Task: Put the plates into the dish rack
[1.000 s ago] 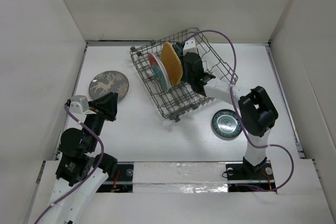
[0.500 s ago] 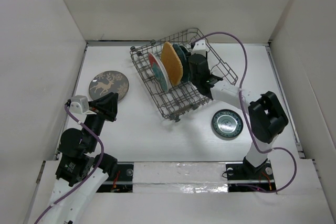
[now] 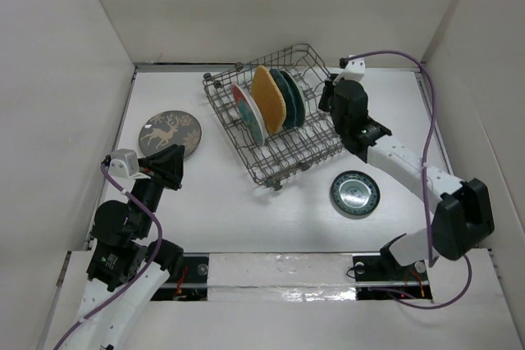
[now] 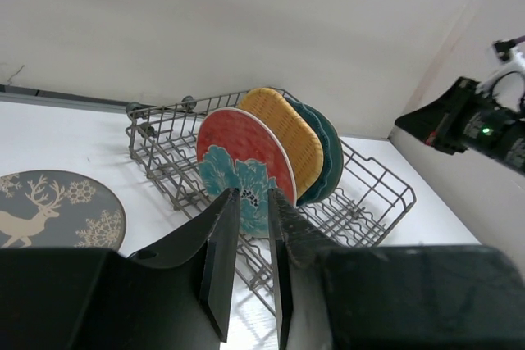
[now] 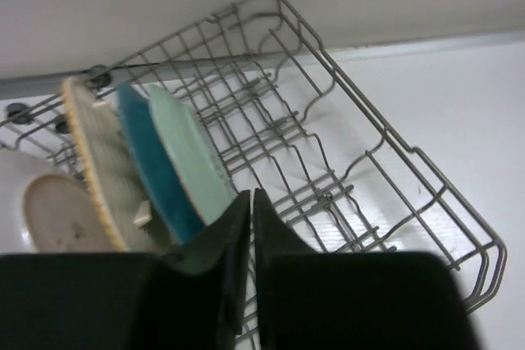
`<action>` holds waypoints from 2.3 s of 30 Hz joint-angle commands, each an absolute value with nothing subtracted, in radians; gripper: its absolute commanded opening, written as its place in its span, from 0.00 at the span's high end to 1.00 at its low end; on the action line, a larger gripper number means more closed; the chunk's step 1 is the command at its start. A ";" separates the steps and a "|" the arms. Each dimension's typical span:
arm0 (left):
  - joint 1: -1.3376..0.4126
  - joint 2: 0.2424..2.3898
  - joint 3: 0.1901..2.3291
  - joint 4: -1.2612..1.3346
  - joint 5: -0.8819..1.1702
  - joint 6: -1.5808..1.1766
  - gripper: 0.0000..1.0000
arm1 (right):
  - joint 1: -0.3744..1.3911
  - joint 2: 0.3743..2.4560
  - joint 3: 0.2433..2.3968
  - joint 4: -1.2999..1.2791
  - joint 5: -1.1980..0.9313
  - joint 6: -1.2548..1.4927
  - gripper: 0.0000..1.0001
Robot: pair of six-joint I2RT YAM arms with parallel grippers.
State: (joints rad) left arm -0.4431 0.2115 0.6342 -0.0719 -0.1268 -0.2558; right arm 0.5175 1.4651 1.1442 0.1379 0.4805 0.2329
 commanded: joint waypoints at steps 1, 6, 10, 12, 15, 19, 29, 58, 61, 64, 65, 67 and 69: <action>-0.442 0.201 0.637 -0.025 -0.123 -0.256 0.83 | 0.604 1.364 1.152 0.141 0.379 0.267 1.00; -0.442 0.167 0.643 -0.023 -0.176 -0.262 1.00 | 0.835 1.486 1.291 0.109 0.319 0.333 1.00; -0.442 0.141 0.646 -0.023 -0.215 -0.267 1.00 | 0.945 1.652 1.451 0.086 0.348 0.419 1.00; -0.442 0.132 0.647 -0.021 -0.239 -0.271 1.00 | 0.998 1.787 1.561 0.071 0.376 0.491 1.00; -0.442 0.107 0.649 -0.018 -0.271 -0.276 1.00 | 1.031 1.960 1.661 0.057 0.379 0.578 0.94; -0.442 0.077 0.650 -0.018 -0.307 -0.284 1.00 | 1.043 2.156 1.859 0.003 0.354 0.692 0.71; -0.442 0.038 0.649 -0.008 -0.310 -0.291 0.98 | 1.043 2.505 2.193 -0.192 0.337 0.902 0.38; -0.442 0.006 0.643 -0.005 -0.252 -0.285 0.94 | 0.982 2.646 2.180 -0.034 0.284 1.197 1.00; -0.442 0.006 0.641 -0.006 -0.253 -0.284 0.94 | 1.006 2.545 2.067 0.093 0.343 1.146 1.00; -0.442 0.005 0.641 -0.006 -0.256 -0.278 0.94 | 1.029 2.414 1.892 0.191 0.373 1.095 1.00; -0.442 0.003 0.641 -0.006 -0.259 -0.276 0.94 | 1.040 2.375 1.781 0.233 0.385 1.072 1.00; -0.442 0.003 0.643 -0.006 -0.264 -0.273 0.94 | 1.040 2.265 1.686 0.332 0.419 1.040 1.00; -0.442 0.005 0.644 -0.006 -0.267 -0.272 0.94 | 1.063 2.195 1.585 0.385 0.460 0.976 1.00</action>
